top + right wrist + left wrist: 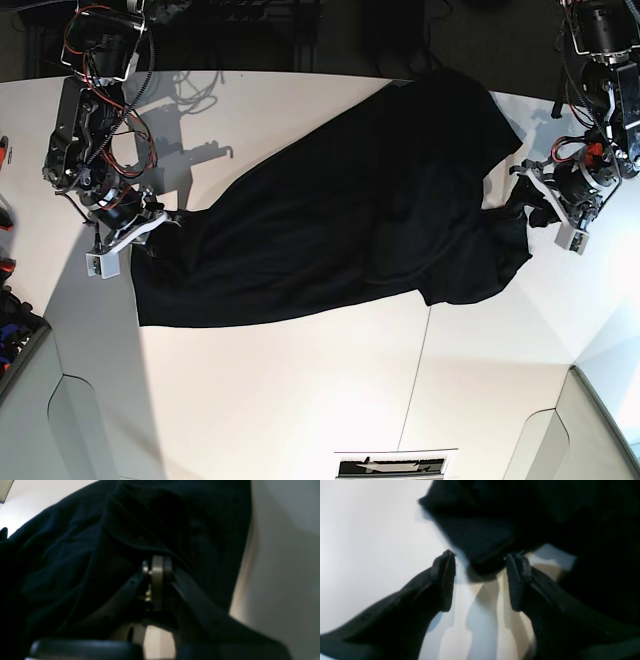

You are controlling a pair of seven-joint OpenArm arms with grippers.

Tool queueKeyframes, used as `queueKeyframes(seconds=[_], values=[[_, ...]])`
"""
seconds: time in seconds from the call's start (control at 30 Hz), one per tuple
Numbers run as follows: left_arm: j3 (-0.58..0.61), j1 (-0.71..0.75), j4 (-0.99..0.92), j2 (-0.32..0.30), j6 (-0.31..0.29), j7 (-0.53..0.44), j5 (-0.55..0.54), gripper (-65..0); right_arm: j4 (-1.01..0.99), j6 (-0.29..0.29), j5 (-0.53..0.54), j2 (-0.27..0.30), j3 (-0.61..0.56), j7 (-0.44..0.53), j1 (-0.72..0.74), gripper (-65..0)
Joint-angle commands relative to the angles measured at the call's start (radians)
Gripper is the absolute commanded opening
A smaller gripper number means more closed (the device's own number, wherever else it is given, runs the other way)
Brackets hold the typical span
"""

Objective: Layout the t-shirt on the table in an organized manner, then fold the t-shirt properly
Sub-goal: 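Pull the shirt corner with the left gripper to spread it wider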

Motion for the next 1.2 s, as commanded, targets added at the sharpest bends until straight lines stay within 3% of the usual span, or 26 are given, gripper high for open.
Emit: queueKeyframes(seconds=[0.0, 0.13, 0.33, 0.43, 0.53, 0.8, 1.03, 1.17], values=[[-0.006, -0.01, 0.013, -0.019, 0.017, -0.027, 0.003, -29.8, 0.015, 0.004, 0.016, 0.008, 0.002, 0.019, 0.019, -65.0], [0.027, -0.01, 0.013, -0.019, 0.023, -0.065, 0.089, -31.7, 0.015, 0.004, 0.016, 0.008, 0.002, 0.019, 0.019, -65.0], [0.144, -0.02, 0.013, -0.019, 0.023, -0.255, 0.222, -54.3, 0.015, 0.004, 0.033, 0.008, 0.002, 0.014, 0.018, -65.0], [0.167, -0.056, 0.013, -0.019, 0.05, -0.295, 0.258, -64.4, 0.015, 0.005, 0.058, 0.009, 0.002, 0.003, 0.018, -65.0], [0.171, -0.117, 0.013, -0.019, 0.076, -0.294, 0.266, -65.0, 0.021, 0.016, 0.076, 0.008, 0.002, 0.003, 0.018, -65.0], [0.18, -0.248, -0.022, -0.019, 0.076, -0.304, 0.265, -65.0, 0.215, 0.015, 0.117, 0.006, 0.001, -0.038, 0.021, -65.0], [0.333, -0.388, -0.262, -0.019, 0.076, -0.41, 0.267, -65.0, 0.156, 0.014, 0.003, 0.006, -0.029, -0.035, 0.044, -65.0], [0.416, -0.455, -0.374, -0.019, 0.076, -0.441, 0.29, -65.0, 0.157, 0.007, 0.032, 0.009, -0.021, -0.04, 0.041, -62.9]])
